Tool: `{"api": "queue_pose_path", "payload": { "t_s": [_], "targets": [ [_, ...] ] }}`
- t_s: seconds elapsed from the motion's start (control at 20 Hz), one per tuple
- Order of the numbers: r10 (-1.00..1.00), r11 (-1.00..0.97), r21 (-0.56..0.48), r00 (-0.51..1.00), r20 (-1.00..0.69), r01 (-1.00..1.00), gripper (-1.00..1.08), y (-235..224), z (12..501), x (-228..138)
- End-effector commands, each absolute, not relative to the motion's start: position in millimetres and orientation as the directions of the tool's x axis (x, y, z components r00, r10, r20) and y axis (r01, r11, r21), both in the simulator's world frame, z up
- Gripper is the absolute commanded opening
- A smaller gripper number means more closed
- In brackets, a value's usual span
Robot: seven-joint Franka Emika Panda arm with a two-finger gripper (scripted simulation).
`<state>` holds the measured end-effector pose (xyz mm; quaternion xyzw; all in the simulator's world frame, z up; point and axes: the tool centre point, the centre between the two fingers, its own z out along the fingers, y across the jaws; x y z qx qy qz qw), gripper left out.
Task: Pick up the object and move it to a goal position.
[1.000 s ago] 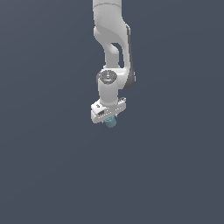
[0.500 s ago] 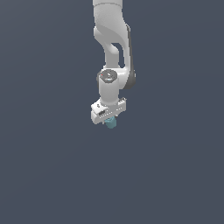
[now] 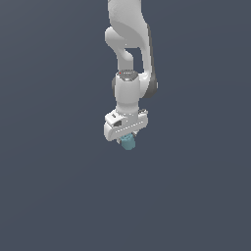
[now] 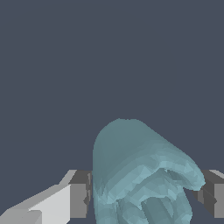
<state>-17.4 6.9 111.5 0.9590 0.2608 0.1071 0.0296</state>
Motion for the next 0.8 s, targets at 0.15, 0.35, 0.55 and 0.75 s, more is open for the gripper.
{"api": "queue_pose_path", "payload": {
  "t_s": [0.15, 0.35, 0.55, 0.75],
  "targets": [
    [0.504, -0.863, 0.200, 0.793, 0.342, 0.463, -1.00, 25.8, 163.1, 26.3],
    [0.503, -0.864, 0.255, 0.744, 0.439, 0.433, -1.00, 38.5, 202.6, 50.3],
    [0.502, -0.865, 0.299, 0.695, 0.515, 0.403, -1.00, 48.9, 237.7, 66.2],
    [0.501, -0.866, 0.333, 0.648, 0.574, 0.374, -1.00, 57.4, 268.1, 76.5]
  ]
}}
